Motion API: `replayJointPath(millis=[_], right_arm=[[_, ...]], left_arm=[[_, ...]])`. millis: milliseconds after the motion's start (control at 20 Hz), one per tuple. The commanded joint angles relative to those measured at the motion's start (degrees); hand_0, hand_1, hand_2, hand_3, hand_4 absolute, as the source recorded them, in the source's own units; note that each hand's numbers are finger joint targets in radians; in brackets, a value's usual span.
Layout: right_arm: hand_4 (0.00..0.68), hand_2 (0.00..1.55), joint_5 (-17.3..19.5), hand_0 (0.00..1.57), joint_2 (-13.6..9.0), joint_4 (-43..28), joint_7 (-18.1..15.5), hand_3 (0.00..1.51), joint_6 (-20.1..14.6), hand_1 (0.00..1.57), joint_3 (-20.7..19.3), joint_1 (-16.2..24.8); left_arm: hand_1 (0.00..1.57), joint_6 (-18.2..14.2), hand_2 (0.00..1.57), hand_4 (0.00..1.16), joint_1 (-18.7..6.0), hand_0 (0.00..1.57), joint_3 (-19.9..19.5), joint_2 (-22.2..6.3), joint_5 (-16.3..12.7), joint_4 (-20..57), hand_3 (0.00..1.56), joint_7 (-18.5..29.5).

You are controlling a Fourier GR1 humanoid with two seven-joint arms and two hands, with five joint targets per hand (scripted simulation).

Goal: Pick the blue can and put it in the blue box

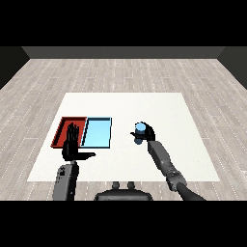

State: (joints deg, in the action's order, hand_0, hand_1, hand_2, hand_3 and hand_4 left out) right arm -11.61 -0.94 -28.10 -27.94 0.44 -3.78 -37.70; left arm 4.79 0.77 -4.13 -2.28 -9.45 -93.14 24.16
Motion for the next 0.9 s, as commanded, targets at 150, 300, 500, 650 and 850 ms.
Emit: replayJointPath(millis=[150,300,500,650,850], right_arm=[[0.680,1.49,0.15,1.55,0.90,-4.14,0.00,1.44,-4.38,1.55,4.97,5.48],[0.662,1.47,1.60,1.54,0.09,-6.83,3.38,1.42,-3.61,1.54,1.88,-0.50],[0.651,1.45,2.28,1.49,0.90,-12.28,2.95,1.41,-5.61,1.49,3.49,3.18],[0.649,1.45,3.14,1.47,0.29,-14.89,3.33,1.41,-3.84,1.47,3.59,3.69],[0.648,1.46,2.58,1.50,-0.99,-19.22,6.33,1.41,-3.32,1.50,3.33,2.52]], left_arm=[[0.00,-0.50,0.00,0.00,0.02,0.00,1.18,1.23,0.84,-0.08,0.00,1.23],[0.00,2.25,0.00,0.00,3.58,0.00,1.00,0.27,-0.32,0.63,0.00,1.64],[0.00,1.02,0.00,0.00,-1.33,0.00,1.29,-0.04,2.01,4.96,0.00,2.26],[0.00,-1.00,0.00,0.00,-0.16,0.00,4.44,1.27,5.17,4.99,0.00,1.61],[0.00,-4.52,0.00,0.00,-3.39,0.00,9.78,2.23,4.36,6.94,0.00,-2.86]])
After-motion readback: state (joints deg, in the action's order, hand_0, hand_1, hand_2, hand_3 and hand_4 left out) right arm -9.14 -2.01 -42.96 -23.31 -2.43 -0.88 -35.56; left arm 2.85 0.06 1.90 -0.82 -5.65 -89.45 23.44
